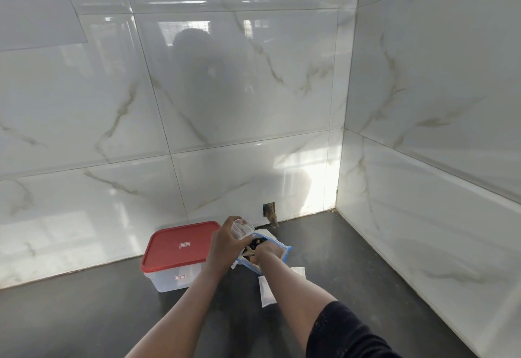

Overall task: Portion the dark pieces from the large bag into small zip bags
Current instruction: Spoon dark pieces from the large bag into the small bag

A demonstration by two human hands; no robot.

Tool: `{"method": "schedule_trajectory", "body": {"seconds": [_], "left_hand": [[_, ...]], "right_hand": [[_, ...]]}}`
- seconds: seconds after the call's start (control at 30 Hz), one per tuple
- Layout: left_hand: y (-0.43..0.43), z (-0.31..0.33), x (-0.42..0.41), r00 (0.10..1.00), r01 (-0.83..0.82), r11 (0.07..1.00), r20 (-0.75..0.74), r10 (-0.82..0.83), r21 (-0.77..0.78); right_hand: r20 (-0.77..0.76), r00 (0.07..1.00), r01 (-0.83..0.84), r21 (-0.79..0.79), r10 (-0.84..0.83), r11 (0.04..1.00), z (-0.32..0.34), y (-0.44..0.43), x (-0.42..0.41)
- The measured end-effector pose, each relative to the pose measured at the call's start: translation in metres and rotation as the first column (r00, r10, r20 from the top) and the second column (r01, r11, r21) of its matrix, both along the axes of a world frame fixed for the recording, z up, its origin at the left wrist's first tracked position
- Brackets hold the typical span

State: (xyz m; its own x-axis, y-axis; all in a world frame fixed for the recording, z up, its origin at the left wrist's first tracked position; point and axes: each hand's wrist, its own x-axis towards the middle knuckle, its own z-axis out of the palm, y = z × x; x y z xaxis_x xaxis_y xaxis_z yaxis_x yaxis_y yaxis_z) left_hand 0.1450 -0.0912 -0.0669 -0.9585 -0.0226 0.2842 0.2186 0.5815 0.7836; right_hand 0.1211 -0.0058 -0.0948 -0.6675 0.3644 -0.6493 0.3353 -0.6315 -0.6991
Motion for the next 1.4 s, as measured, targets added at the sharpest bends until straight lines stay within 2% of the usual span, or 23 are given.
{"method": "schedule_trajectory", "body": {"seconds": [0.07, 0.13, 0.27, 0.37, 0.47, 0.57, 0.7, 0.87, 1.0, 1.13, 1.4], "left_hand": [[0.001, 0.000, 0.001, 1.000, -0.011, 1.000, -0.010, 0.011, 0.004], [0.004, 0.001, 0.002, 1.000, -0.022, 1.000, -0.012, 0.022, 0.018], [0.009, 0.002, 0.003, 0.999, -0.034, 0.999, -0.001, 0.034, 0.036], [0.013, 0.002, 0.004, 0.999, -0.043, 0.998, -0.001, 0.043, 0.044], [0.015, 0.001, 0.004, 0.998, -0.060, 0.998, -0.001, 0.060, 0.036], [0.016, 0.000, 0.004, 0.998, -0.066, 0.998, -0.002, 0.066, 0.012], [0.020, 0.003, 0.005, 0.998, -0.056, 0.998, -0.010, 0.056, -0.008], [0.019, 0.004, 0.007, 0.996, -0.086, 0.996, -0.001, 0.086, -0.005], [0.017, 0.004, 0.008, 0.995, -0.100, 0.994, 0.006, 0.100, 0.030], [0.018, 0.004, 0.009, 0.996, -0.089, 0.996, 0.008, 0.089, 0.028], [0.024, -0.001, 0.006, 0.998, -0.067, 0.998, 0.024, 0.066, 0.020]], "right_hand": [[-0.003, 1.000, -0.014, 0.025, 0.014, 1.000, -0.001, -0.002, -0.001], [-0.030, 0.999, -0.043, -0.047, 0.042, 0.998, 0.000, 0.000, 0.000], [-0.049, 0.980, -0.189, 0.105, 0.195, 0.976, 0.012, 0.003, 0.004], [-0.104, 0.964, -0.235, 0.105, 0.246, 0.966, -0.003, -0.005, -0.007], [-0.088, 0.972, -0.204, 0.158, 0.219, 0.966, -0.033, -0.005, -0.029], [-0.087, 0.984, -0.134, 0.199, 0.153, 0.971, 0.002, 0.001, 0.007], [-0.064, 0.988, -0.120, 0.264, 0.142, 0.957, 0.007, 0.010, 0.015], [0.090, 0.952, -0.295, 0.517, 0.292, 0.803, 0.018, 0.024, 0.030], [0.177, 0.922, -0.377, 0.609, 0.344, 0.698, 0.021, 0.039, 0.032], [0.107, 0.918, -0.368, 0.586, 0.381, 0.722, 0.026, 0.049, 0.035], [0.148, 0.913, -0.365, 0.714, 0.381, 0.597, 0.038, 0.077, 0.041]]}}
